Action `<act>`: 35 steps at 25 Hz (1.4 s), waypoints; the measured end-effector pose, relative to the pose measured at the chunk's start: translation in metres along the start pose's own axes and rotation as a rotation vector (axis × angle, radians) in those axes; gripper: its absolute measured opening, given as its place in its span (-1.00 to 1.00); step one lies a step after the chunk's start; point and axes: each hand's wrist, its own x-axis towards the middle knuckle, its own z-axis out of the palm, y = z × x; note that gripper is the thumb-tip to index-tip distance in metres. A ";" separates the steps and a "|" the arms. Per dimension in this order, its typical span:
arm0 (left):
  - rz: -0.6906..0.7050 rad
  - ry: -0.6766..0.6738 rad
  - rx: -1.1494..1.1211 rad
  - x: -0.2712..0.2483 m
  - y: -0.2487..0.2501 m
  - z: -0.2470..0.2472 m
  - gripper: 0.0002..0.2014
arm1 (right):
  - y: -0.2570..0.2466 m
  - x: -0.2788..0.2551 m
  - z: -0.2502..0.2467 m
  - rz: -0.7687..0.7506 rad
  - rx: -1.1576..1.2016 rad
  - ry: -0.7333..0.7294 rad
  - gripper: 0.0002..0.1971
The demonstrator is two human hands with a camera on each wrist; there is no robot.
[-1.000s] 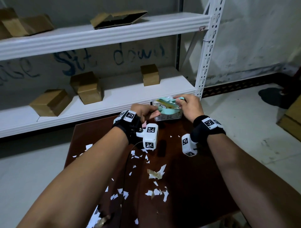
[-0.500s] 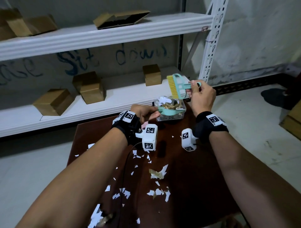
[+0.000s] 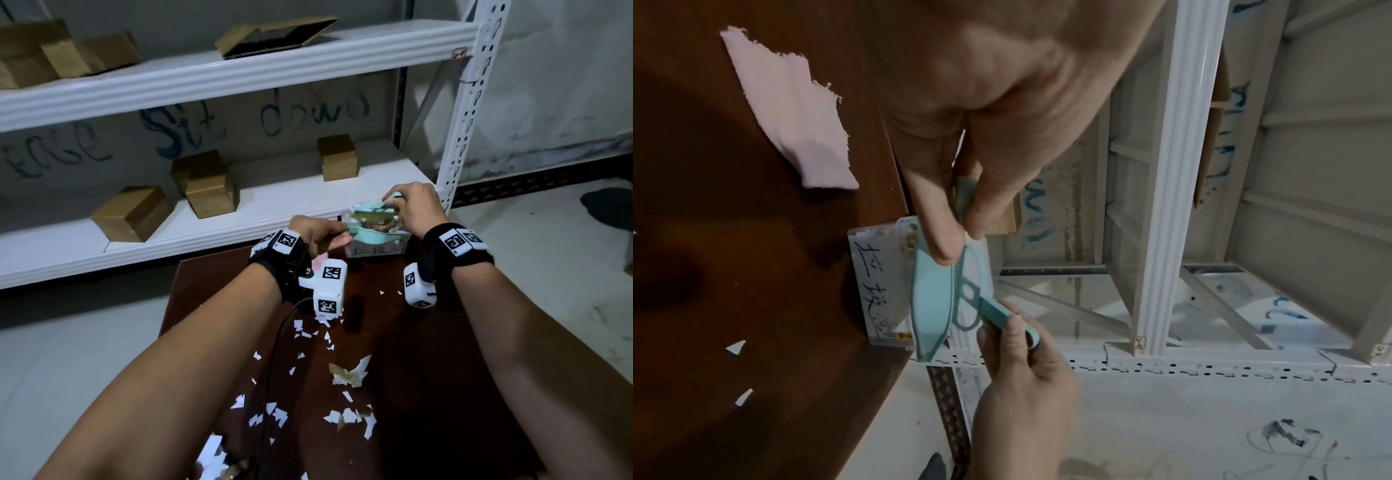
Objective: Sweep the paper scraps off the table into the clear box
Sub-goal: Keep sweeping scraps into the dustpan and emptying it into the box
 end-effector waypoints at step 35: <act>0.045 0.022 -0.085 0.011 0.005 -0.006 -0.87 | -0.002 -0.007 -0.002 0.096 -0.150 -0.132 -0.89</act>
